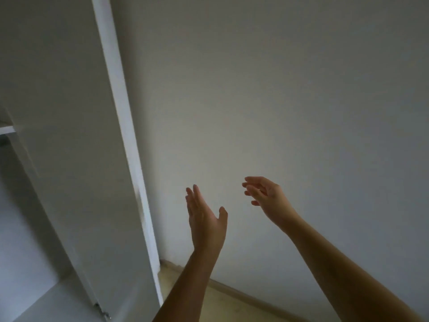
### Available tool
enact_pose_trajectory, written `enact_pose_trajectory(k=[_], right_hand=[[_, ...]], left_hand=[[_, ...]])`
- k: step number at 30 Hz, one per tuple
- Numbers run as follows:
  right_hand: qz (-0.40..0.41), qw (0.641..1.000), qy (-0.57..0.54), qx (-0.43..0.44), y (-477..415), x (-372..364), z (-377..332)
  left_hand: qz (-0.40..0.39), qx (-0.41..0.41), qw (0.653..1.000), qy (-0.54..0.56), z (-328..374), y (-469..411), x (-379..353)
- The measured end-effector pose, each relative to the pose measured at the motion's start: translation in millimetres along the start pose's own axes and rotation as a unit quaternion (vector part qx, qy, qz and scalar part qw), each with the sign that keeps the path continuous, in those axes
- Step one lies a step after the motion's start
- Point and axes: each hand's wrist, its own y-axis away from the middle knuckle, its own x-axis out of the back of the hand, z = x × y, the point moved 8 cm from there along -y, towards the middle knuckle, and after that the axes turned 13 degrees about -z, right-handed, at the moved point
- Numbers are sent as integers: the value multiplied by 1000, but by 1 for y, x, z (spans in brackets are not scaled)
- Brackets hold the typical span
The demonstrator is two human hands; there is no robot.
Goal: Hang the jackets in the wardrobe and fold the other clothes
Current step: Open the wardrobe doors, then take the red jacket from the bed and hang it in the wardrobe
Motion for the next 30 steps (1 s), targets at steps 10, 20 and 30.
enact_pose_trajectory(k=[10,20,30], right_hand=[[231,963,7,-140,275,257,126],[471,813,9,-341,540,405,249],[568,657,16,-495,697,491,320]], left_hand=[[-248,-172,949,95,212,126,-267],[-519,-299,794,105,351,266,-542],[-707,-386,592,26,435,384,-772]])
